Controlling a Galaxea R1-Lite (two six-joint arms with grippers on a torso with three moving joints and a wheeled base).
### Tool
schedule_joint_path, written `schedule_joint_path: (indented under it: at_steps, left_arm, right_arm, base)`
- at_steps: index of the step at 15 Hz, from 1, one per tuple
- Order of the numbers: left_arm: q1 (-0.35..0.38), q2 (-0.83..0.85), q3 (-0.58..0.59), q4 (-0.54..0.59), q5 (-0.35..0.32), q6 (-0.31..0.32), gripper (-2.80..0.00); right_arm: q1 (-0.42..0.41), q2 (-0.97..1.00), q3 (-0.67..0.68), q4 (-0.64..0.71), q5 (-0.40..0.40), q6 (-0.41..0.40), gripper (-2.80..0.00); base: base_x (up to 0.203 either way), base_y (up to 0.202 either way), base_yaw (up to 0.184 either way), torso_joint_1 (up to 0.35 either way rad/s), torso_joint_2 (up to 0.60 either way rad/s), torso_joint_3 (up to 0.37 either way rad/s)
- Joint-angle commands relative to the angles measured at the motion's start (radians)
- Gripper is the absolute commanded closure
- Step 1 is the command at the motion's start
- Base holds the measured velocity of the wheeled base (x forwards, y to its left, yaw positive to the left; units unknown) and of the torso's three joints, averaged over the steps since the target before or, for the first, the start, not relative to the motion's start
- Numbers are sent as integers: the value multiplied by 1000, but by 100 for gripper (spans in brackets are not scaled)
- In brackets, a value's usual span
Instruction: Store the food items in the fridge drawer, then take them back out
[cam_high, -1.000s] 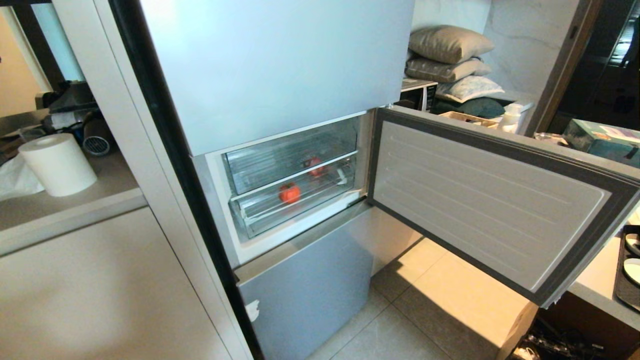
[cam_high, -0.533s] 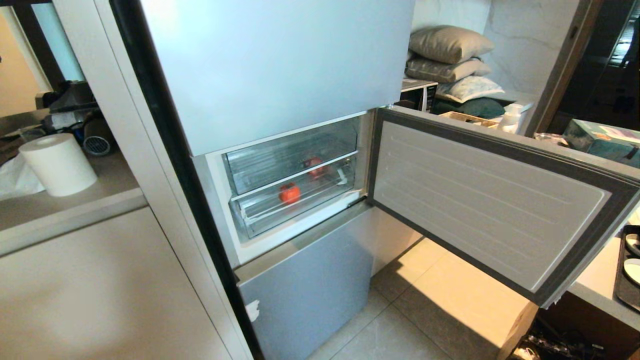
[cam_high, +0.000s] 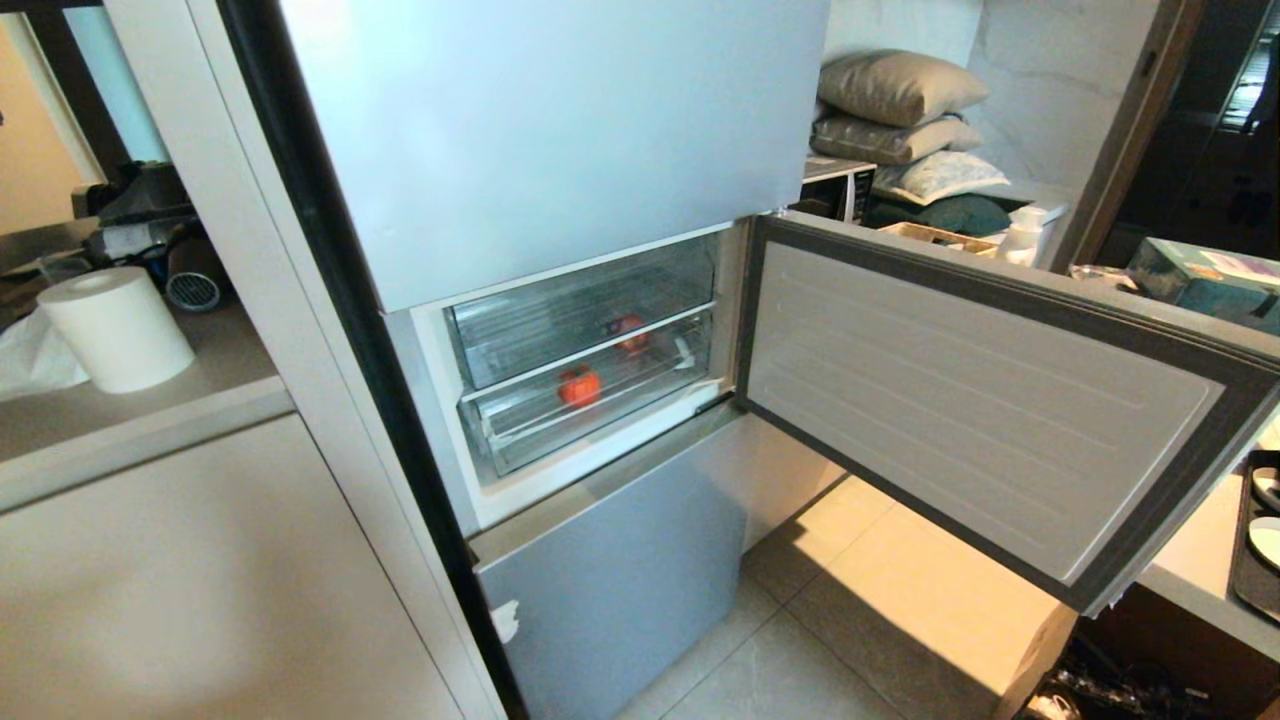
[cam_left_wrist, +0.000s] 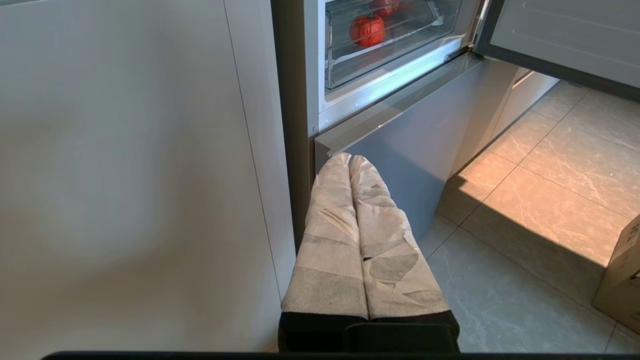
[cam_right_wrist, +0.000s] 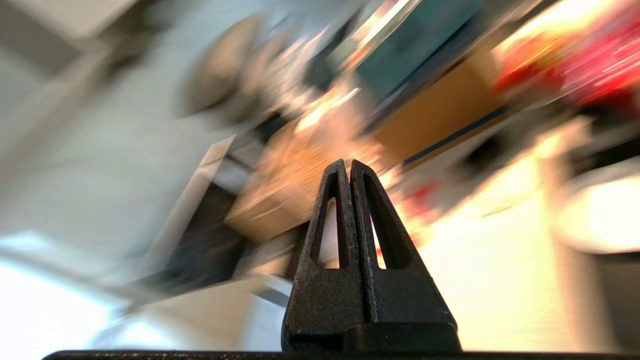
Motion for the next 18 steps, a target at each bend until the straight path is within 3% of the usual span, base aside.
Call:
schedule_joint_path:
  at_steps: [1, 3, 10, 14, 18]
  left_arm:
    - [0, -2, 2, -1, 0, 0, 0]
    - [0, -2, 2, -1, 0, -1, 0]
    - [0, -2, 2, -1, 0, 1, 0]
    - [0, -2, 2, 0, 0, 0, 0]
    - [0, -3, 2, -1, 0, -1, 0]
  right_arm:
    - [-4, 205, -109, -34, 241, 216, 0]
    - [12, 267, -165, -41, 340, 297, 0]
    - [92, 294, -112, -39, 427, 323, 0]
    - [107, 201, -8, -40, 530, 322, 0]
    - [106, -81, 128, -43, 592, 323, 0]
  base:
    - [0, 0, 0, 0, 0, 0]
    - [0, 0, 0, 0, 0, 0]
    - [0, 0, 0, 0, 0, 0]
    - [0, 0, 0, 0, 0, 0]
    - [0, 0, 0, 0, 0, 0]
